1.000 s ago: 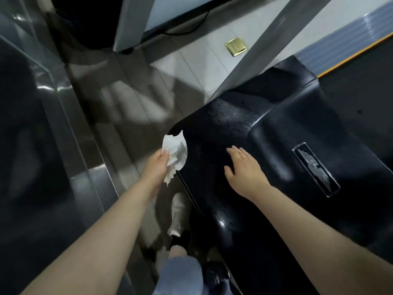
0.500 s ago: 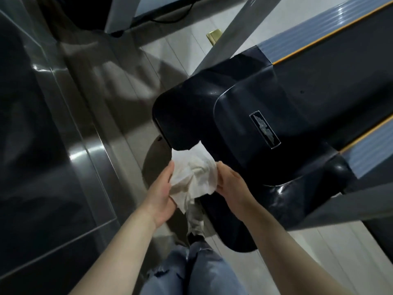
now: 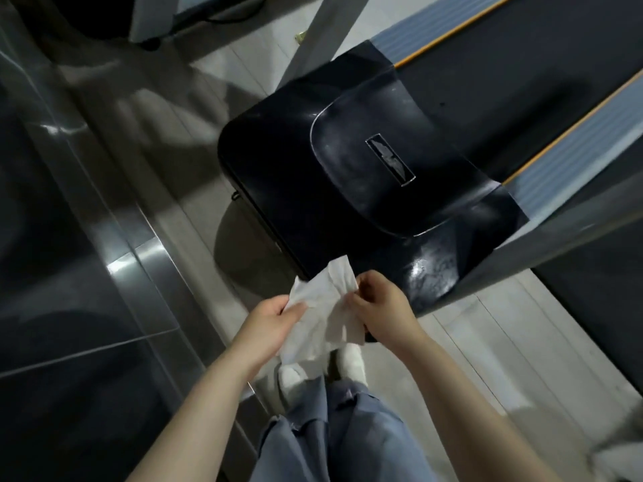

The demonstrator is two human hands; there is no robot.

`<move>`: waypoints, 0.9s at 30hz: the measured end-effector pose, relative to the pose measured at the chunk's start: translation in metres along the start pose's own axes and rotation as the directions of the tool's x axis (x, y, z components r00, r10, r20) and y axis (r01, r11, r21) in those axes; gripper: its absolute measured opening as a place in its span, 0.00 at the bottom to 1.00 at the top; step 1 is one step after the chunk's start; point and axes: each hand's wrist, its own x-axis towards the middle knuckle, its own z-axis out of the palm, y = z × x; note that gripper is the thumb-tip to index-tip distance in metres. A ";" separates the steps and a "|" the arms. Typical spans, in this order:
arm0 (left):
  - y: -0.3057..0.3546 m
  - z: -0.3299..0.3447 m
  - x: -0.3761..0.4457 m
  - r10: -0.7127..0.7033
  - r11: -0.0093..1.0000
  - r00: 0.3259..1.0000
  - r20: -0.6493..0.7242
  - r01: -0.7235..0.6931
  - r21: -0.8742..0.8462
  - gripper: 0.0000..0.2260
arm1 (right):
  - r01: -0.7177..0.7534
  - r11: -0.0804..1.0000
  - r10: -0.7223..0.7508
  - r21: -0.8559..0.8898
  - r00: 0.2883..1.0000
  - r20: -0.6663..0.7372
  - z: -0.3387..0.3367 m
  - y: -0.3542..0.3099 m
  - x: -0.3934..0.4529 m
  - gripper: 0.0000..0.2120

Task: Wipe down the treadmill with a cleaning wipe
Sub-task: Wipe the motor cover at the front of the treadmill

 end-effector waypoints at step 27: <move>0.007 0.399 0.009 0.254 0.836 0.966 0.038 -0.239 0.493 0.08 | 0.292 0.825 -0.235 -0.485 0.956 0.177 -0.256 0.290 -0.023 0.16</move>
